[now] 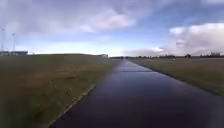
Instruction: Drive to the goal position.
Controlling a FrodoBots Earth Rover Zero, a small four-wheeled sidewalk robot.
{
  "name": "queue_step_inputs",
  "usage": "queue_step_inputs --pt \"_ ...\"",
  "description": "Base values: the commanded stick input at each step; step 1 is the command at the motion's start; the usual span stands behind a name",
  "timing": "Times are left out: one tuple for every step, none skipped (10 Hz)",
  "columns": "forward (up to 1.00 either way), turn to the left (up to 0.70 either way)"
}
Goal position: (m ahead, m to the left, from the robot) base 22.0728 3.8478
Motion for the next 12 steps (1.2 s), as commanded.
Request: queue_step_inputs --pt "1.0 -0.4" --pt "1.0 -0.29" --pt "1.0 -0.17" --pt "1.0 -0.03" --pt "1.0 0.0" --pt "1.0 0.0" --pt "1.0 0.0" --pt "1.0 0.0" --pt "1.0 0.0" --pt "1.0 0.0" --pt "1.0 0.14" --pt "1.0 0.4"
